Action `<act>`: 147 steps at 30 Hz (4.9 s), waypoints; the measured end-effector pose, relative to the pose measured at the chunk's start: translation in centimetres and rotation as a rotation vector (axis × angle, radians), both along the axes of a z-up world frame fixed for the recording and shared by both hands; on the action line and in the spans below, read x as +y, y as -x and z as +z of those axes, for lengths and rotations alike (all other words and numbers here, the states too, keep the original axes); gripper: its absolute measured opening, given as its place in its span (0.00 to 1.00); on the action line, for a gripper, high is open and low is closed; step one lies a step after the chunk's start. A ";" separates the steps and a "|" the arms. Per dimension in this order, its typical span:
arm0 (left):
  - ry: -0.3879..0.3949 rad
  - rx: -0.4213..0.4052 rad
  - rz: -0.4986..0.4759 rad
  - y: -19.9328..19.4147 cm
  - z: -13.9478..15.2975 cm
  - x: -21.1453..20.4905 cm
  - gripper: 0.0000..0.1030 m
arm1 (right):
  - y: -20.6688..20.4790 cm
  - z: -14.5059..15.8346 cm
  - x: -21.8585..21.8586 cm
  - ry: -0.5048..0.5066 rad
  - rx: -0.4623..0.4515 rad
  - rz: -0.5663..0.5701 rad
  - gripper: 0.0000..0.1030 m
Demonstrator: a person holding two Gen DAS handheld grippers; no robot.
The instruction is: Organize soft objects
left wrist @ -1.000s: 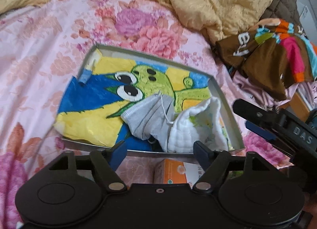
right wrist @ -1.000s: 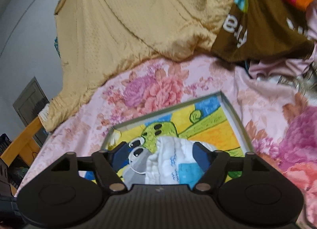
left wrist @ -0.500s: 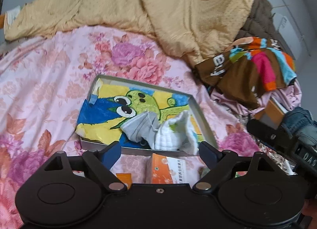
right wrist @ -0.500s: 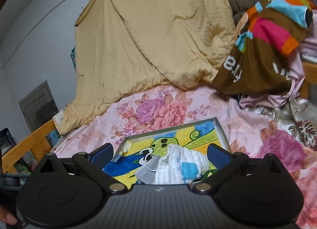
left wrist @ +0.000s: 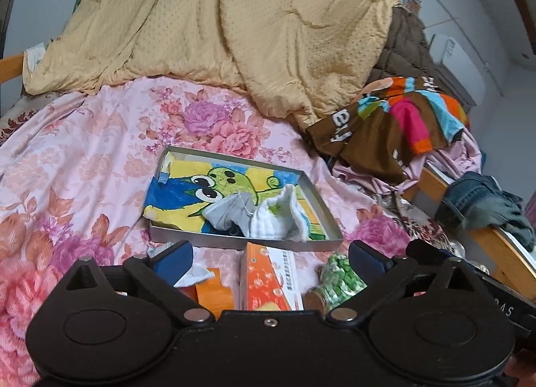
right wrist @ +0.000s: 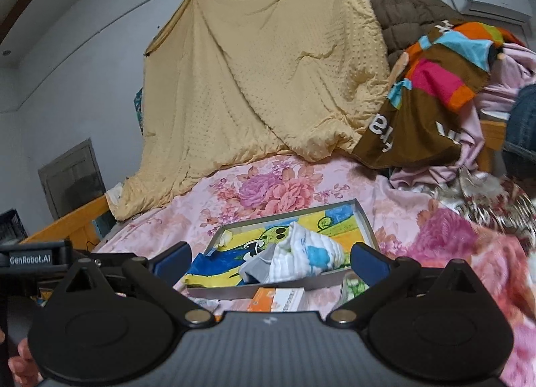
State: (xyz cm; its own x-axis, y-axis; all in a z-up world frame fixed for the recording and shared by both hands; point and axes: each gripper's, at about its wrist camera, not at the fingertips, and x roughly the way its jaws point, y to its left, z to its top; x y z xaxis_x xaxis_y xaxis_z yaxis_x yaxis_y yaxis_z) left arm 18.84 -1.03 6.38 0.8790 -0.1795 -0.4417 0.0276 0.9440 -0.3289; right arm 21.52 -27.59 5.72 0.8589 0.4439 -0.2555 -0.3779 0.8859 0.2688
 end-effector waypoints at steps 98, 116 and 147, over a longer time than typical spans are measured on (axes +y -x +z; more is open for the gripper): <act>-0.127 0.171 -0.169 2.1 -14.2 -0.2 0.85 | -4.7 -11.7 0.7 0.260 0.703 -0.016 0.84; -0.234 0.177 -0.181 2.6 -14.4 -1.4 0.38 | -2.9 -10.7 2.6 0.365 0.617 0.027 0.44; 0.086 0.052 -0.169 4.7 -10.9 0.1 0.19 | -0.8 -6.9 2.8 0.190 0.272 0.108 0.21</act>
State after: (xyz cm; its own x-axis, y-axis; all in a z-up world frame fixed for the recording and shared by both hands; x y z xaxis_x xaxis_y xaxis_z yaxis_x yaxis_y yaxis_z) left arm 14.11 -0.96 -4.53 0.8096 -0.3612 -0.4627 0.1637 0.8959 -0.4130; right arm 22.34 -24.84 -1.20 0.6984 0.4512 -0.5556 -0.4097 0.8885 0.2065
